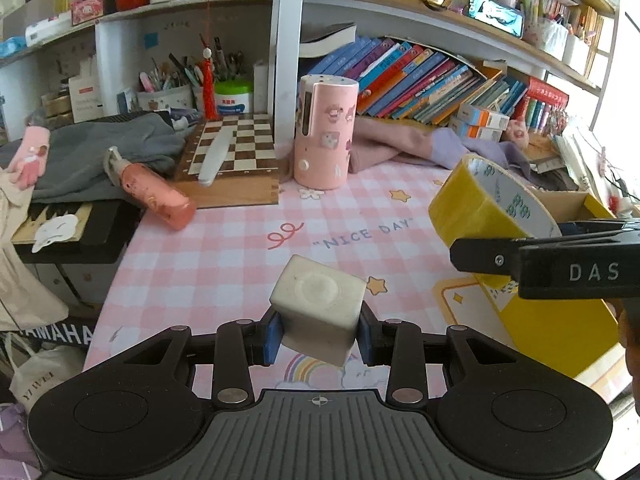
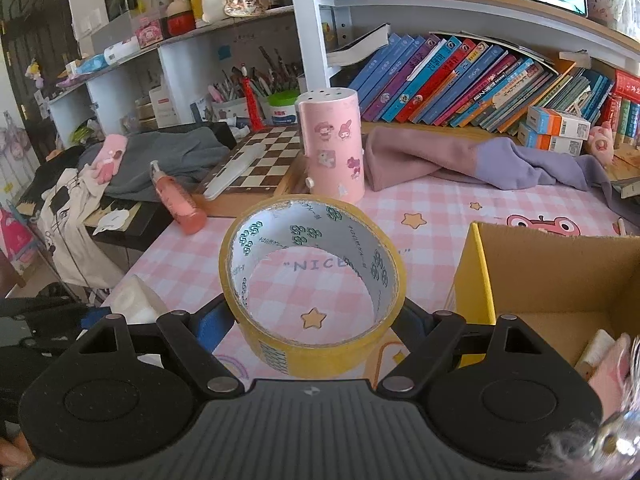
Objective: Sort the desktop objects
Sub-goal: 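Carry the white cube and yellow tape roll toward the yellow box with both grippers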
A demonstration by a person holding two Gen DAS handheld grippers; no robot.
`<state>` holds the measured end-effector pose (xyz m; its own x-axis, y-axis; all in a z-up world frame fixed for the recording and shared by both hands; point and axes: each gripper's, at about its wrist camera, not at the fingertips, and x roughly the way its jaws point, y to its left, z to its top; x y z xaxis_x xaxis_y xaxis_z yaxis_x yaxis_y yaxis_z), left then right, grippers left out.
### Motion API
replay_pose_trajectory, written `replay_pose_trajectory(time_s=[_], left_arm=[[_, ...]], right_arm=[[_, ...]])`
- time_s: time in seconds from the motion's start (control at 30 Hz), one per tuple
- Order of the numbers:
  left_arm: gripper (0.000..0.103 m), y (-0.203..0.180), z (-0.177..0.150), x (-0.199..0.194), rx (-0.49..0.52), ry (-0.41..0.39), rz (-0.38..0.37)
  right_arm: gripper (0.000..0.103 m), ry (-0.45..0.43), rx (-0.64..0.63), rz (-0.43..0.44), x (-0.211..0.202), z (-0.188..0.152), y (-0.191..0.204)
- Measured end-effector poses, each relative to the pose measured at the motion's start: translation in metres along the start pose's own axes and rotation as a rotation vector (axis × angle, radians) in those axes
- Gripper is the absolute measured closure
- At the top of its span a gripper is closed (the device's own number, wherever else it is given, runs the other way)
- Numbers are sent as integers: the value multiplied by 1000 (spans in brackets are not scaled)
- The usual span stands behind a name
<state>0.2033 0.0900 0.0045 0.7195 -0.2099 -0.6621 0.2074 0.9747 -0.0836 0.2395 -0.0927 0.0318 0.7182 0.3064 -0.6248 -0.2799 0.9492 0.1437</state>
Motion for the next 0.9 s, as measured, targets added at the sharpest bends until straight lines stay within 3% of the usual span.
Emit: replay_pose_trajectory(time_s=[0.33, 0.9], left_arm=[[67, 2, -21, -32, 18, -11, -13], [67, -6, -62, -105, 60, -46, -102]], right_arm=[[21, 2, 2, -10, -24, -24, 21], [21, 5, 17, -52, -85, -84, 59]])
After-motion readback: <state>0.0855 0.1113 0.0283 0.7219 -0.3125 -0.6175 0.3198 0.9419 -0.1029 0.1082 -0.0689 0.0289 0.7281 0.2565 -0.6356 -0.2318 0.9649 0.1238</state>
